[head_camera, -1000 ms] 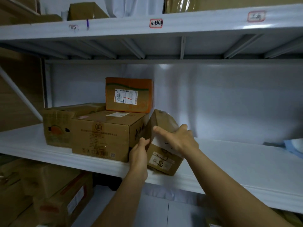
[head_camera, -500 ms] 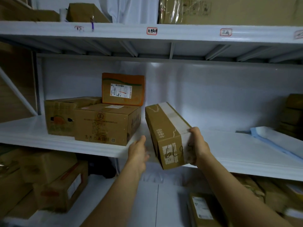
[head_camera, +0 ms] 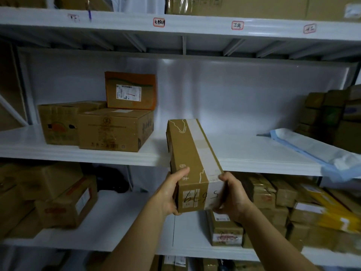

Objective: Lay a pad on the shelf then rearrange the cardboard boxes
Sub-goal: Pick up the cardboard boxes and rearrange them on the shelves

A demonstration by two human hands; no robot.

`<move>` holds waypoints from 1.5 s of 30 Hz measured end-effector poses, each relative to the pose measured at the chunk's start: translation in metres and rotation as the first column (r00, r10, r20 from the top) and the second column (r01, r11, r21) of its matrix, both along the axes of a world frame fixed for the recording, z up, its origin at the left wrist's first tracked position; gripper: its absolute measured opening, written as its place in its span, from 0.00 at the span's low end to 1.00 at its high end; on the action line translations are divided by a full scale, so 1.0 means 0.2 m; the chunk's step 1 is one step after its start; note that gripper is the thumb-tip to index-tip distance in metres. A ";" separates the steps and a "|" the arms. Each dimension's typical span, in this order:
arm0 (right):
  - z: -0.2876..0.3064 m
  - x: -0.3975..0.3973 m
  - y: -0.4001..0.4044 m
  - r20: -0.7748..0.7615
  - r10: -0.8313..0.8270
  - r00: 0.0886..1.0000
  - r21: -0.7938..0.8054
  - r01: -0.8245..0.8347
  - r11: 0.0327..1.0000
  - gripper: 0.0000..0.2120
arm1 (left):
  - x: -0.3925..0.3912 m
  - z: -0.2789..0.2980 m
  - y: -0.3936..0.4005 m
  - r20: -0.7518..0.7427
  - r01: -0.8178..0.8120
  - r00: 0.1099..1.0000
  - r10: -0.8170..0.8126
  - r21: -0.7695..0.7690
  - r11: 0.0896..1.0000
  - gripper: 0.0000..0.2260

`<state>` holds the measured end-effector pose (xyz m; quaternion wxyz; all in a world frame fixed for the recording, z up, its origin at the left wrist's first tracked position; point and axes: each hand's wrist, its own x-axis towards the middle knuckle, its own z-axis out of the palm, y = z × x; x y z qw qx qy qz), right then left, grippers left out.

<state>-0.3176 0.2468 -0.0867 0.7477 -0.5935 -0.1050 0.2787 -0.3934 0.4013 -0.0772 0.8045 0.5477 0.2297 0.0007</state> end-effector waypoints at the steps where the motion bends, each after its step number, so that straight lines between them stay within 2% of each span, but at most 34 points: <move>1: -0.01 -0.01 -0.03 0.003 0.019 1.000 -0.025 -0.019 1.000 0.09 | -0.02 -0.02 -0.02 0.007 -0.003 1.000 0.003 0.004 1.000 0.25; 4: -0.08 -0.01 -0.12 0.035 0.101 0.994 -0.070 -0.098 0.993 0.13 | -0.06 -0.10 -0.08 0.031 -0.001 1.000 0.000 0.024 1.000 0.32; 7: -0.17 -0.02 -0.23 0.060 0.163 0.985 -0.123 -0.155 0.980 0.26 | -0.10 -0.17 -0.17 0.017 0.025 1.000 -0.026 0.036 0.999 0.36; 9: -0.23 -0.03 -0.32 0.037 0.211 0.977 -0.146 -0.204 0.968 0.37 | -0.14 -0.24 -0.23 0.002 0.054 0.999 -0.054 0.045 0.998 0.36; 11: -0.31 -0.04 -0.41 0.013 0.267 0.964 -0.175 -0.261 0.949 0.44 | -0.18 -0.32 -0.27 -0.027 0.095 0.995 -0.093 0.052 0.994 0.40; 15: -0.47 -0.08 -0.55 -0.089 0.384 0.919 -0.225 -0.394 0.891 0.46 | -0.29 -0.49 -0.37 -0.110 0.197 0.975 -0.191 0.052 0.979 0.42; 19: -0.61 -0.13 -0.64 -0.205 0.382 0.901 -0.266 -0.427 0.864 0.40 | -0.33 -0.64 -0.45 -0.185 0.227 0.954 -0.237 -0.076 0.971 0.40; 22: -0.67 -0.12 -0.67 -0.261 0.332 0.906 -0.260 -0.397 0.880 0.36 | -0.31 -0.70 -0.48 -0.212 0.141 0.962 -0.171 -0.148 0.979 0.38; 26: -0.69 -0.06 -0.61 -0.326 0.207 0.923 -0.281 -0.303 0.911 0.19 | -0.20 -0.72 -0.49 -0.230 0.033 0.971 -0.071 -0.167 0.985 0.33; 31: -0.73 0.11 -0.49 -0.412 -0.005 0.911 -0.258 -0.112 0.960 0.17 | 0.06 -0.78 -0.43 -0.208 0.003 0.978 -0.034 -0.148 0.989 0.31; 34: -0.75 0.26 -0.40 -0.421 -0.098 0.902 -0.212 0.008 0.977 0.16 | 0.29 -0.80 -0.38 -0.198 -0.048 0.980 0.020 -0.137 0.989 0.18; 36: -0.79 0.35 -0.33 -0.426 -0.145 0.893 -0.165 0.081 0.983 0.14 | 0.46 -0.82 -0.33 -0.215 -0.050 0.976 0.019 -0.139 0.989 0.16; 38: -0.83 0.46 -0.25 -0.454 -0.204 0.867 -0.111 0.172 0.979 0.16 | 0.63 -0.86 -0.27 -0.223 -0.023 0.975 -0.014 -0.162 0.987 0.18; 40: -0.87 0.56 -0.18 -0.496 -0.186 0.848 -0.029 0.197 0.980 0.26 | 0.79 -0.91 -0.22 -0.212 -0.016 0.977 -0.020 -0.169 0.985 0.21; 42: -0.88 0.66 -0.11 -0.540 -0.172 0.824 0.068 0.246 0.967 0.27 | 0.94 -0.97 -0.18 -0.208 -0.006 0.978 -0.026 -0.154 0.988 0.22; 45: -0.91 0.79 -0.08 -0.546 -0.219 0.808 0.118 0.334 0.935 0.30 | 1.08 -1.02 -0.17 -0.181 0.033 0.982 -0.061 -0.154 0.988 0.21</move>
